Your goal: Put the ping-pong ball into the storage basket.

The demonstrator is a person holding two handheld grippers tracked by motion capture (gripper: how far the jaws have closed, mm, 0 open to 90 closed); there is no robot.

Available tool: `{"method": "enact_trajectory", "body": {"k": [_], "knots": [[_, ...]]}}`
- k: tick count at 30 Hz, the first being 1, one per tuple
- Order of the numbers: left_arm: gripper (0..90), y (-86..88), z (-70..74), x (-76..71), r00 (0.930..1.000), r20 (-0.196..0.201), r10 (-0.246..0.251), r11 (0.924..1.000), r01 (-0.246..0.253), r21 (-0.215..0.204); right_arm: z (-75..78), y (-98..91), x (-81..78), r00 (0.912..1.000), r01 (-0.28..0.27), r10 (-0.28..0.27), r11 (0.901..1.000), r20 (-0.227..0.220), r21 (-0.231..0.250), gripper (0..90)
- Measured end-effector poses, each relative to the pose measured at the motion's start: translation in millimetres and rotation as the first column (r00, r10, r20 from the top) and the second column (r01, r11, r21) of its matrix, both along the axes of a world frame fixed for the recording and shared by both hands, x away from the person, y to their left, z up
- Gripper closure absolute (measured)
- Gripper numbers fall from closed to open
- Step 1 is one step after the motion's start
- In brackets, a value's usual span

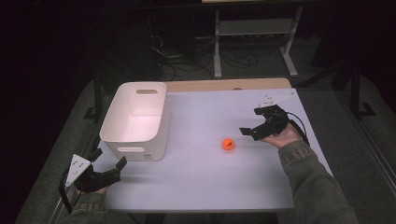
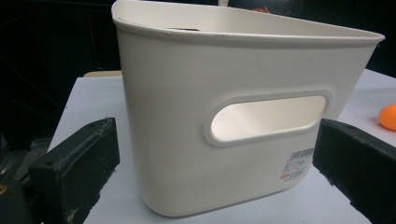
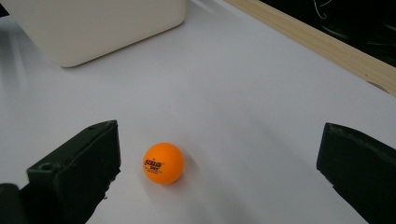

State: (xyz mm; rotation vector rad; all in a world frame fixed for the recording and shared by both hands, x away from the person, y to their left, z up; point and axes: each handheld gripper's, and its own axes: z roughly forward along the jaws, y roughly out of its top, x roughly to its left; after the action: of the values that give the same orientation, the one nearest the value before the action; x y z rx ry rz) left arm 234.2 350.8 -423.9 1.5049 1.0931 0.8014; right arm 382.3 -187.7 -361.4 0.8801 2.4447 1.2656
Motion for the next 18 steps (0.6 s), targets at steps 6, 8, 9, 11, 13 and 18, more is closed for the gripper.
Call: {"method": "enact_trajectory", "body": {"k": [6,8,9,11,13,18], "knots": [[0.0,0.1,0.1,0.0,1.0,0.001,0.001,1.0,-0.001,0.0,0.5,2.7,3.7,0.9999,-0.009,0.009,0.9999,-0.006,-0.005,0.0],[0.0,0.0,0.1,0.1,1.0,0.001,0.0,1.0,0.0,0.0,-0.3,3.9,5.0,0.9999,-0.012,0.012,0.9999,-0.012,-0.009,0.0],[0.0,-0.1,0.1,0.1,1.0,0.001,0.001,1.0,-0.001,0.001,-0.8,4.3,6.1,0.9998,-0.014,0.014,0.9998,-0.013,-0.01,0.0],[0.0,-0.2,0.1,0.2,1.0,0.001,0.001,1.0,-0.001,0.001,-2.5,6.1,9.4,0.9995,-0.018,0.018,0.9998,-0.024,-0.01,0.0],[0.0,-0.3,0.1,0.3,1.0,0.002,0.001,1.0,-0.001,0.002,-3.2,7.0,10.7,0.9994,-0.021,0.021,0.9997,-0.026,-0.009,0.0],[0.0,-0.2,0.0,0.4,1.0,0.0,0.001,1.0,-0.001,0.002,-4.8,12.7,16.1,0.9987,-0.037,0.036,0.9991,-0.036,-0.021,0.0]]}}
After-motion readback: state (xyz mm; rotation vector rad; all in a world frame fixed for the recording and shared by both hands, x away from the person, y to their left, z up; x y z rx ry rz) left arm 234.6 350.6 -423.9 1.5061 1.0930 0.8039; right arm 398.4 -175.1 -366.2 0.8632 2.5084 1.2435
